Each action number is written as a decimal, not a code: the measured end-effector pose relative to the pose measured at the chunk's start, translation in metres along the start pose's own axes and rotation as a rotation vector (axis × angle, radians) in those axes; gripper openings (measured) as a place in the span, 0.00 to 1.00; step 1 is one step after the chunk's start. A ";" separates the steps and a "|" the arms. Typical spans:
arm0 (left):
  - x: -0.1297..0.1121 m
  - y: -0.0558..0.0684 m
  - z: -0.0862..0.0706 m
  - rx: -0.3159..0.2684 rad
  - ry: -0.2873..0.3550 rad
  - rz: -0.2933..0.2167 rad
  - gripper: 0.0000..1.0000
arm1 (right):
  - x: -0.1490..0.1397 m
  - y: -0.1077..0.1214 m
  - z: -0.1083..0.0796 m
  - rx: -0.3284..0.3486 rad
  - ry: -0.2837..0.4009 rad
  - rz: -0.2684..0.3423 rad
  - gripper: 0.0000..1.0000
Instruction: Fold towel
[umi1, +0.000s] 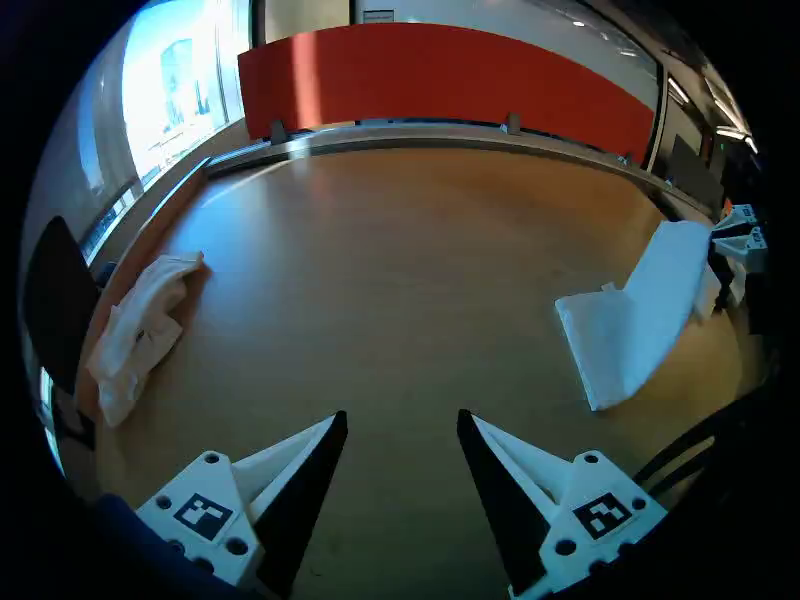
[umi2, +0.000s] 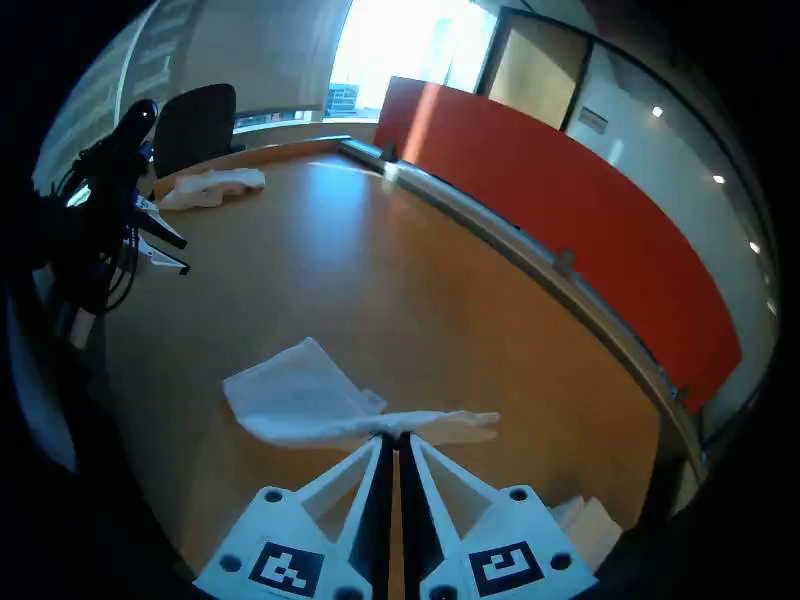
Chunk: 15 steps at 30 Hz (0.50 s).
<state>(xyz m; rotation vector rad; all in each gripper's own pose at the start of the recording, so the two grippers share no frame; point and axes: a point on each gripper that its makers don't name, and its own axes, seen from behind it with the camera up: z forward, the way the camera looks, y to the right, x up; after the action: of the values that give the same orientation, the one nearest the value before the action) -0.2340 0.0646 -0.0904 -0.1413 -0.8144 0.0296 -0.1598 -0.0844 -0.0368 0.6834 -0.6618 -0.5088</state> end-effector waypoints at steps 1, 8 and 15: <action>0.001 0.000 0.000 0.000 0.001 0.000 0.81 | 0.001 -0.001 0.001 0.004 0.001 -0.002 0.52; 0.004 0.001 -0.001 -0.002 0.007 -0.002 0.81 | 0.007 -0.014 0.007 0.037 0.010 -0.022 0.55; 0.007 0.001 -0.002 -0.002 0.015 0.001 0.81 | 0.014 -0.034 0.021 0.085 0.015 -0.045 0.58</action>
<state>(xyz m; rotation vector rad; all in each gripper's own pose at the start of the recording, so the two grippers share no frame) -0.2278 0.0659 -0.0872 -0.1433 -0.7998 0.0284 -0.1726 -0.1245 -0.0433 0.7824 -0.6578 -0.5192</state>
